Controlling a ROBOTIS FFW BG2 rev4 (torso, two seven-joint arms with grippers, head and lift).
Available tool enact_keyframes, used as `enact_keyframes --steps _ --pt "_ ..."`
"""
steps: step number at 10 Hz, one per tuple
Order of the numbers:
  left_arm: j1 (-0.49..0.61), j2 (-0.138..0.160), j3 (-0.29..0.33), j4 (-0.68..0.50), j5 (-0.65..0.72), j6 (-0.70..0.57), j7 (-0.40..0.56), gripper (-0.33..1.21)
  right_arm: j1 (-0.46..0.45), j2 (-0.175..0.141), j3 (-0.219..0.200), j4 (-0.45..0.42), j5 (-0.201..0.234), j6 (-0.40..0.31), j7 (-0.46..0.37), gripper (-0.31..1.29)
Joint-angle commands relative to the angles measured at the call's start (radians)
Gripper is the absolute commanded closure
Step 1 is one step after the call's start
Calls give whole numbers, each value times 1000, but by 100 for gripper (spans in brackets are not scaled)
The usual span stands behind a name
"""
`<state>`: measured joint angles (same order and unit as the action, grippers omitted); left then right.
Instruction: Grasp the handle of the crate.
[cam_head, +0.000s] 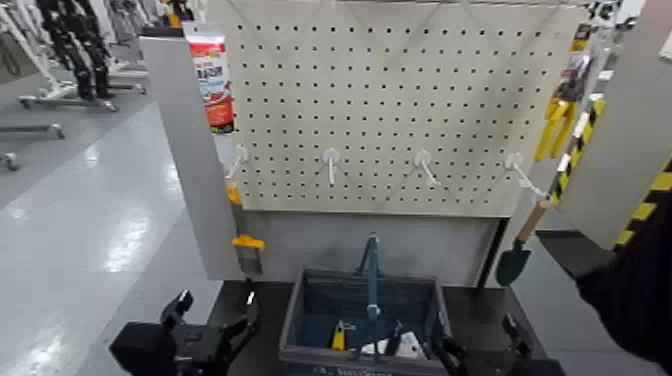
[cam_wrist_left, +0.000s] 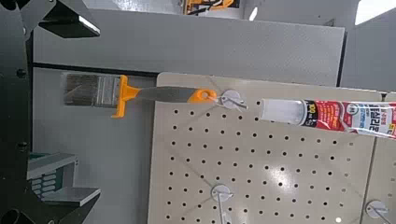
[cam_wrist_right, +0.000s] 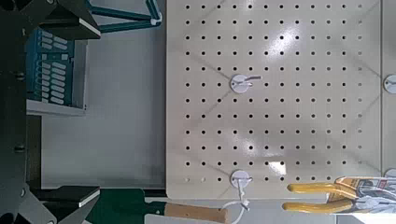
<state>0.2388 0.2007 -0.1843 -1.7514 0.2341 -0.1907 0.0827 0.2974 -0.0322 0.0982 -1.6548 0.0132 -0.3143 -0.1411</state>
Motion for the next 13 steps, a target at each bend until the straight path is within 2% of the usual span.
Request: enact_keyframes --steps 1,2,3,7,8,10,13 --pt "-3 -3 2 -4 -9 5 2 11 0 0 2 -3 5 7 -5 13" --pt "-4 -3 3 -4 -6 10 -1 11 0 0 2 -3 5 9 -5 13" --pt "-15 -4 16 -7 21 43 -44 11 0 0 3 -3 4 11 -6 13" --pt "-130 -14 97 0 195 330 -294 11 -1 -2 8 -2 1 11 -5 13" --pt "-164 -9 103 9 252 396 -322 11 -1 -2 8 -2 -2 11 -5 13" --pt "-219 6 77 59 406 442 -337 11 -3 -2 9 0 -4 11 -5 13" --pt "-312 8 2 154 588 487 -353 11 -4 -3 11 4 -9 6 -5 13"
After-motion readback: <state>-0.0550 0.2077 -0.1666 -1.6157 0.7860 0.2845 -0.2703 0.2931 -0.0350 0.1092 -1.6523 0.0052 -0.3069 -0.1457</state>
